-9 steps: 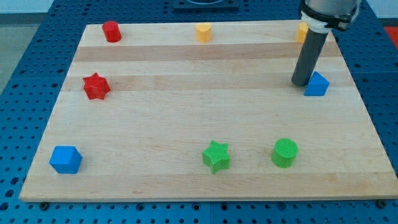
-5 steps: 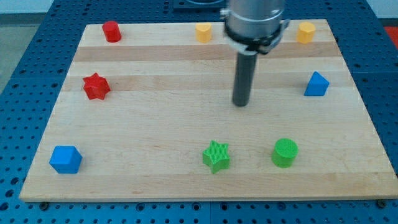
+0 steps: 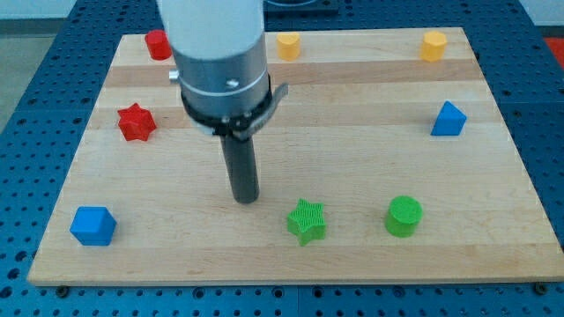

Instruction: Slide the green star towards the bottom left

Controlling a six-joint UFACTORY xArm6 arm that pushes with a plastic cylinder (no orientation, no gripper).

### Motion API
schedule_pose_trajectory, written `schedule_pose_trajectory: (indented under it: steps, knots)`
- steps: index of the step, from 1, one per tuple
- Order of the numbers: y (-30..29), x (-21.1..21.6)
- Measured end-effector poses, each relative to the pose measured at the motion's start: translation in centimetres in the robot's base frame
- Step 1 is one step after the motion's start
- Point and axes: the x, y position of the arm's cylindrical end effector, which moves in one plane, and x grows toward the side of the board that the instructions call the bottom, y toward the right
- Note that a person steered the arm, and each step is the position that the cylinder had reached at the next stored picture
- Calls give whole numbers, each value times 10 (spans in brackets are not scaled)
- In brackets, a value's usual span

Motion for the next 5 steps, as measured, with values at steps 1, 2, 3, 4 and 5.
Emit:
schedule_pose_trajectory:
  steps: [1,2,3,4,5]
  knots:
    - [-3,42]
    - [4,79]
    - [33,86]
    - [61,78]
    - [72,61]
